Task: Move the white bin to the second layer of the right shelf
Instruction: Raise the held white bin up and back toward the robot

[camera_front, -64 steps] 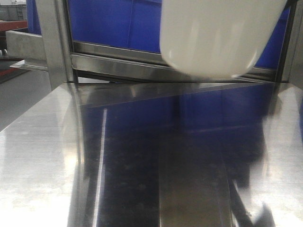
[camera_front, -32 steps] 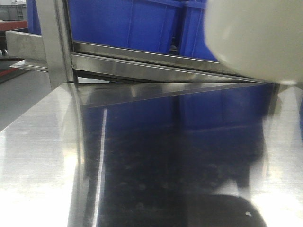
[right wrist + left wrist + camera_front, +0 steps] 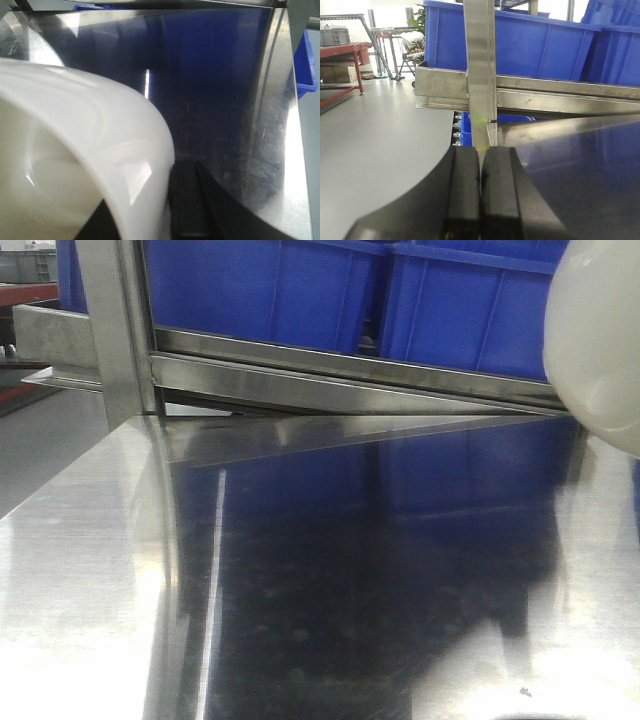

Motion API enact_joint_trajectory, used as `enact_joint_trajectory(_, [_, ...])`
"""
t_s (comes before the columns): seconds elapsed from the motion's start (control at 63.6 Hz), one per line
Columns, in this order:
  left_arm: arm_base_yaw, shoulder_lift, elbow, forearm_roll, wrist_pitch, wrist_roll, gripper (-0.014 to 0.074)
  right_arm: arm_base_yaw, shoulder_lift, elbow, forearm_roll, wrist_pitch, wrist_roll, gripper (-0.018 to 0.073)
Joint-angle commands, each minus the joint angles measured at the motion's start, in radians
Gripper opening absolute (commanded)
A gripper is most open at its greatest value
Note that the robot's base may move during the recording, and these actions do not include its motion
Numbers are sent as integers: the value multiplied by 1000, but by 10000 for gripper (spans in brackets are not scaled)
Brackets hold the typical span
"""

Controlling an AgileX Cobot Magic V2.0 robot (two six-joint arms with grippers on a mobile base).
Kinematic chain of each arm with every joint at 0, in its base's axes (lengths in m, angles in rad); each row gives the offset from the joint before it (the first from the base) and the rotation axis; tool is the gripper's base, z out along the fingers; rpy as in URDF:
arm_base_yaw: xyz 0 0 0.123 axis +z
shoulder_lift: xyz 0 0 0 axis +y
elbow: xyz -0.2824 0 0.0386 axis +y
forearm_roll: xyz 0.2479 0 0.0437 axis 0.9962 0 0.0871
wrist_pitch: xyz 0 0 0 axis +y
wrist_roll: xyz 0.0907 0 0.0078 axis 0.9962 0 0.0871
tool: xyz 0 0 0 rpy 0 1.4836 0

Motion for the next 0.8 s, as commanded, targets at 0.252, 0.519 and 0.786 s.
enact_joint_trajectory(0.252, [-3,-17,33,-8,-90,-7,85,-5,-5,-29,10,-93,-4,56])
enact_joint_trajectory(0.519, [-3,-17,33,-8,-90,-7,85,-5,-5,-29,10,-93,-4,56])
enact_joint_trajectory(0.786, [-3,-17,33,-8,-90,-7,85,-5,-5,-29,10,-93,-4,56])
